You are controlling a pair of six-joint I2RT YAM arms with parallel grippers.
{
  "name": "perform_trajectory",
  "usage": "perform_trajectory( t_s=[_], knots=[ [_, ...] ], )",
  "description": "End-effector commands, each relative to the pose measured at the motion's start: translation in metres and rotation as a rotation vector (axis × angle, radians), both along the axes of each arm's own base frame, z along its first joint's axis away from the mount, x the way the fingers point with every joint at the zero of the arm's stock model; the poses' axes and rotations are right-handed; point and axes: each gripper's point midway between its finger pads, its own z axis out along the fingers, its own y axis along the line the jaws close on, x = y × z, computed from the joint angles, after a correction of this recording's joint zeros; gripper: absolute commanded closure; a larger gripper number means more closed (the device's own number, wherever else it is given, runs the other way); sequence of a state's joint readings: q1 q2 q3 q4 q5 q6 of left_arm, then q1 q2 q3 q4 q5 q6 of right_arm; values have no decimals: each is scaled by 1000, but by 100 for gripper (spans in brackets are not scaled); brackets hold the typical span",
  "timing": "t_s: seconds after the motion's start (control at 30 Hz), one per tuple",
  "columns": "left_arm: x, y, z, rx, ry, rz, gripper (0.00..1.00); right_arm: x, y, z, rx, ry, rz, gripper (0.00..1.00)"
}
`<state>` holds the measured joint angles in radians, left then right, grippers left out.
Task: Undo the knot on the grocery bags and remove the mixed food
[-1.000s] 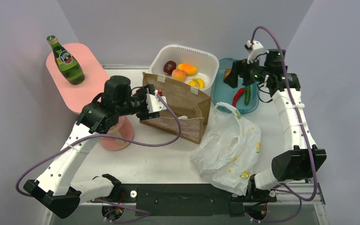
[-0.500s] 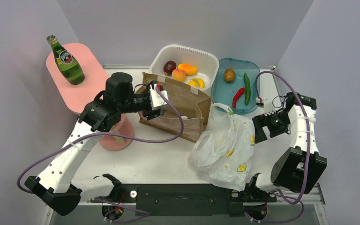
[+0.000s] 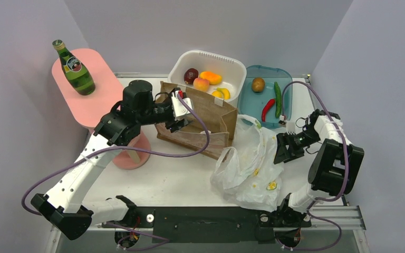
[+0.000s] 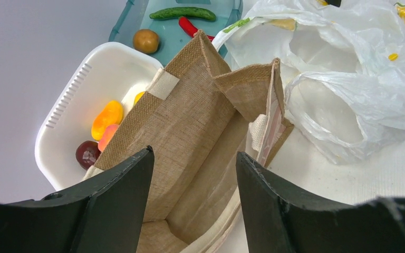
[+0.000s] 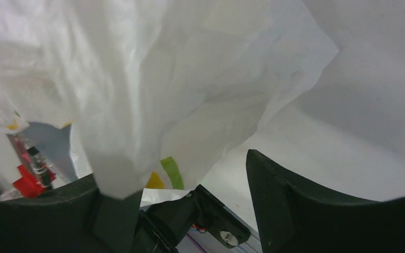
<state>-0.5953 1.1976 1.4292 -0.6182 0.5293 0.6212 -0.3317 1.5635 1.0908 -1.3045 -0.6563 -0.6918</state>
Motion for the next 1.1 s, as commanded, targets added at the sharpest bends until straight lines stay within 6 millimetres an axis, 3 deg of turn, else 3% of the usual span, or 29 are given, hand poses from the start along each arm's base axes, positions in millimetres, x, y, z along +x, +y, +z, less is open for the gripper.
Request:
perform_trajectory(
  t_s=[0.0, 0.03, 0.1, 0.2, 0.3, 0.4, 0.43, 0.47, 0.6, 0.63, 0.73, 0.8, 0.9, 1.07],
  knots=[
    [3, -9, 10, -41, -38, -24, 43, 24, 9, 5, 87, -36, 2, 46],
    [4, -9, 10, -43, -40, -21, 44, 22, 10, 8, 104, -28, 16, 73],
    [5, -9, 12, -51, -41, -16, 44, 16, 13, 25, 155, -25, 48, 99],
    [1, -13, 27, -105, -27, -18, 44, 18, 13, 63, 214, -104, 16, 100],
    [-7, -20, 52, -178, -2, -48, 42, 34, 2, 122, 185, -307, -124, 100],
    [-17, -35, 76, -242, -2, -101, 40, 43, 10, 186, 197, -482, -196, 100],
    [-16, -41, 89, -268, -16, -108, 40, 44, 11, 198, 203, -514, -210, 100],
    [-20, -48, 96, -280, -25, -125, 40, 45, 17, 222, 227, -555, -247, 100],
    [-18, -84, 130, -341, -108, -166, 39, 66, 21, 286, 283, -707, -423, 100],
    [-21, -90, 143, -363, -134, -180, 39, 84, 13, 306, 267, -834, -441, 100],
    [-34, -127, 157, -402, -184, -274, 29, 98, 22, 370, 436, -1034, -573, 100],
    [-44, -147, 164, -425, -230, -325, 22, 98, 34, 393, 545, -1068, -598, 100],
    [-54, -174, 155, -404, -328, -378, 12, 95, 51, 410, 611, -1060, -576, 100],
    [-43, -214, 143, -353, -496, -348, 3, 78, 86, 421, 662, -1062, -447, 100]
  ],
)
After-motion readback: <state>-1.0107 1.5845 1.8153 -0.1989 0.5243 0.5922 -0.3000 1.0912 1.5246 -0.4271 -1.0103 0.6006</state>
